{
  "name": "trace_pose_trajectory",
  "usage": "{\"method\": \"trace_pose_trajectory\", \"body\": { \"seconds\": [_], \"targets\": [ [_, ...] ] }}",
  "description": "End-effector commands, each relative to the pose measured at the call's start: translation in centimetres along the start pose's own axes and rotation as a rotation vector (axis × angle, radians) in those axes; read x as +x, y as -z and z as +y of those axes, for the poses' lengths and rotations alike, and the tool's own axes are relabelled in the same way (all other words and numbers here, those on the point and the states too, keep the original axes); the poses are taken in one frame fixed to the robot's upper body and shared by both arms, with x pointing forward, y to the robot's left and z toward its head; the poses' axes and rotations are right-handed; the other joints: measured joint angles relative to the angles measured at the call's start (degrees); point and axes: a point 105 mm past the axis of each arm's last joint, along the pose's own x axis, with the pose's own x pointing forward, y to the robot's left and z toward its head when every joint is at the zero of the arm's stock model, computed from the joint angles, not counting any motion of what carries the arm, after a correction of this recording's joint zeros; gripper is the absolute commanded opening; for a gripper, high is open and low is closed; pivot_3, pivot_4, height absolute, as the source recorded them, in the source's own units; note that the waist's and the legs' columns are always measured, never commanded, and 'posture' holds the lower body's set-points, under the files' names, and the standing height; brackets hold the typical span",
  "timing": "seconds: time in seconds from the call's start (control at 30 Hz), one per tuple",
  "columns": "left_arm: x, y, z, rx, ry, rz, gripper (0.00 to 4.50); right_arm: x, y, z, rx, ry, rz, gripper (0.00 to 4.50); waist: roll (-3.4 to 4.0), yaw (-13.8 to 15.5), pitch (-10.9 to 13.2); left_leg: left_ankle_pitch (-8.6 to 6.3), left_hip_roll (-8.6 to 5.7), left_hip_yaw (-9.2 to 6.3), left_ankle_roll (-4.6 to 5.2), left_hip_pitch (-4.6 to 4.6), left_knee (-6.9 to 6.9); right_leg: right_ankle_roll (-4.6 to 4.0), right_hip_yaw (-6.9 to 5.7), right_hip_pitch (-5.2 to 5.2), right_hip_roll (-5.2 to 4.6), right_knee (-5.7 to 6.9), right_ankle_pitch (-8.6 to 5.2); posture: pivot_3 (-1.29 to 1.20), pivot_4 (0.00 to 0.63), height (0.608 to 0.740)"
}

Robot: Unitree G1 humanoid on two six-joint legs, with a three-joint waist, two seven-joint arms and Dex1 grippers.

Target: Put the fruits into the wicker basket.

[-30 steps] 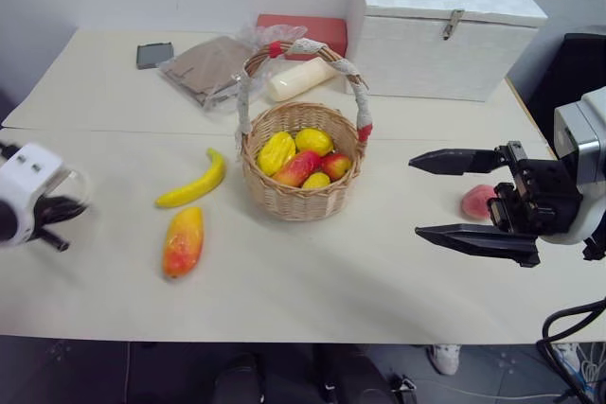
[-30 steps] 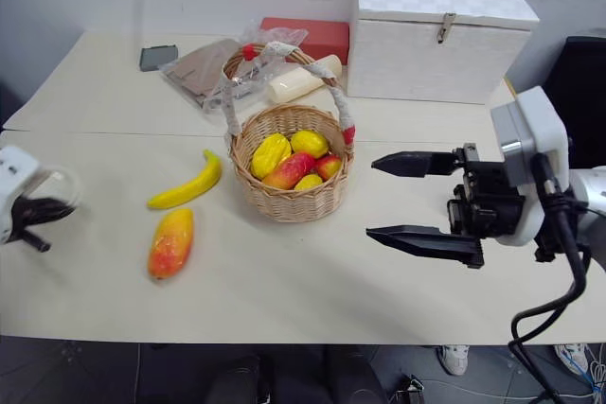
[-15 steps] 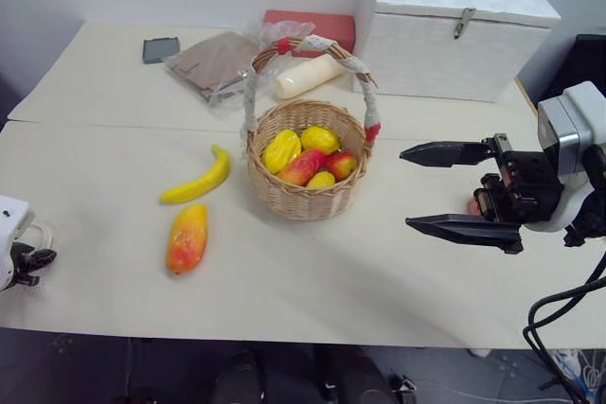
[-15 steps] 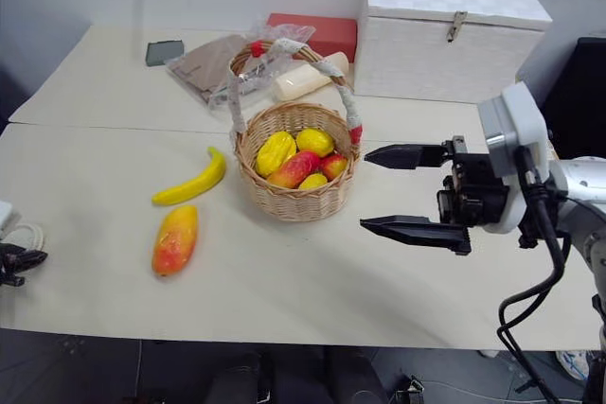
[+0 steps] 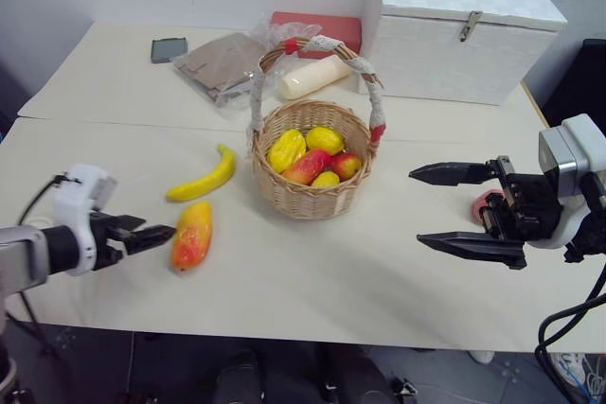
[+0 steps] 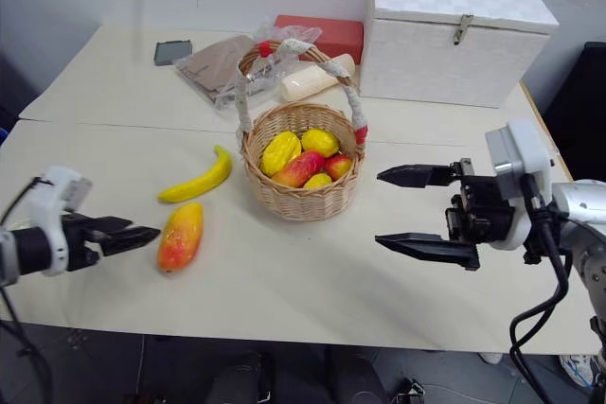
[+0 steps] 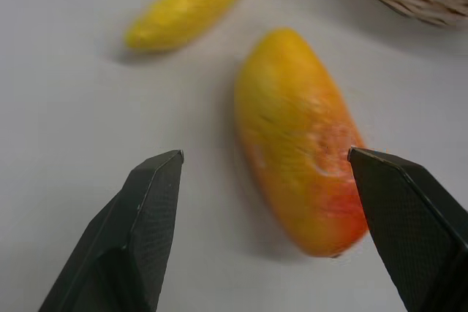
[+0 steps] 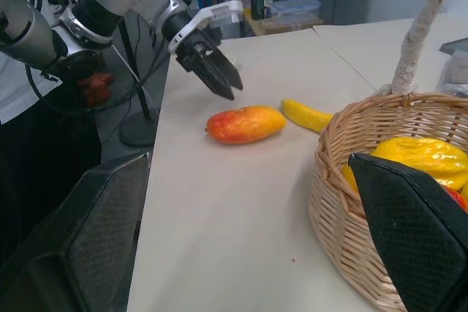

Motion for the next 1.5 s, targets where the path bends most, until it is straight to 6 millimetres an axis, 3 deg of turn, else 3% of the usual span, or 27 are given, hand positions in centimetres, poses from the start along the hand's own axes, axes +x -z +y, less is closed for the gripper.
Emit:
{"method": "trace_pose_trajectory", "body": {
  "seconds": [0.03,0.47,0.67,0.77,0.87,0.93,1.0,1.13,1.27,1.4,1.43,1.5],
  "targets": [
    [0.7,-0.3,-1.0,0.035,0.017,-0.002,4.46,-0.1,-0.9,0.6,-0.054,0.02,-0.026,4.5,0.0,-0.1,0.0,0.01,-0.01,0.01,0.0,0.06,0.0,0.01,0.02,0.06,0.0,0.01,0.0,0.0,0.15,0.74],
    [4.8,0.4,-0.4,-0.041,0.0,0.111,4.46,0.6,-1.1,1.4,-0.062,0.079,-0.057,4.5,-0.01,0.2,0.0,0.06,-0.08,0.02,0.04,0.03,0.07,0.12,0.06,0.11,-0.02,-0.05,0.08,0.0,0.15,0.74],
    [4.9,-0.1,-1.5,0.029,0.07,0.088,3.0,0.7,-1.6,1.4,-0.075,0.102,-0.059,4.5,-0.01,0.3,0.0,0.06,-0.08,0.02,0.03,0.04,0.07,0.12,0.06,0.12,-0.03,-0.05,0.08,0.0,0.15,0.74],
    [4.3,-0.8,-3.0,0.115,0.152,0.077,2.88,0.9,-1.8,1.3,-0.082,0.107,-0.057,4.5,-0.02,0.2,0.0,0.06,-0.08,0.04,0.02,0.04,0.07,0.12,0.07,0.12,-0.03,-0.05,0.08,0.0,0.15,0.74],
    [3.0,-2.2,-7.3,0.314,0.379,0.039,2.88,0.9,-2.1,1.1,-0.087,0.113,-0.055,4.5,-0.03,0.2,0.0,0.08,-0.07,0.03,0.0,0.02,0.01,0.12,0.06,0.09,-0.03,-0.09,0.08,0.0,0.15,0.74],
    [2.4,-5.1,-9.8,0.351,0.513,-0.076,2.88,0.9,-2.3,0.9,-0.092,0.123,-0.05,4.5,-0.02,0.6,0.0,0.07,-0.09,0.05,-0.01,0.02,0.02,0.12,0.06,0.1,-0.06,-0.12,0.08,0.0,0.15,0.74],
    [2.4,-7.9,-11.0,0.359,0.562,-0.169,2.88,0.9,-2.6,0.6,-0.1,0.136,-0.047,4.5,-0.02,1.3,0.0,0.13,-0.15,-0.02,0.09,-0.02,0.09,0.16,-0.03,0.13,-0.08,-0.11,0.1,0.0,0.15,0.74],
    [4.2,-12.9,-12.4,0.363,0.541,-0.284,2.88,1.0,-3.2,-0.1,-0.124,0.179,-0.045,4.5,-0.02,1.7,0.0,0.18,-0.31,0.01,0.2,-0.02,0.14,0.33,0.09,0.16,-0.08,-0.13,0.2,0.0,0.15,0.74],
    [6.9,-14.2,-14.3,0.438,0.544,-0.272,2.88,1.0,-3.5,-0.3,-0.134,0.201,-0.041,4.5,-0.01,1.5,0.0,0.19,-0.32,0.12,0.17,-0.04,0.08,0.38,0.23,0.11,-0.09,-0.22,0.22,0.0,0.15,0.74],
    [9.6,-14.3,-14.7,0.495,0.51,-0.243,2.88,1.1,-3.9,-0.4,-0.139,0.22,-0.042,4.5,-0.01,1.5,0.0,0.36,-0.27,0.15,-0.12,-0.13,0.03,0.37,0.27,-0.03,-0.04,-0.24,0.21,0.0,0.15,0.74],
    [10.1,-14.4,-14.4,0.508,0.489,-0.242,3.61,1.2,-3.9,-0.3,-0.14,0.223,-0.042,4.5,-0.01,1.6,0.0,0.37,-0.25,0.15,-0.13,-0.15,0.04,0.37,0.27,-0.05,-0.02,-0.24,0.21,0.0,0.15,0.74],
    [10.5,-14.6,-14.0,0.52,0.471,-0.245,4.16,1.3,-4.0,-0.2,-0.14,0.229,-0.042,4.5,-0.01,1.5,0.0,0.36,-0.24,0.17,-0.13,-0.15,0.05,0.37,0.29,-0.05,-0.01,-0.23,0.21,0.0,0.15,0.74]
  ]
}}
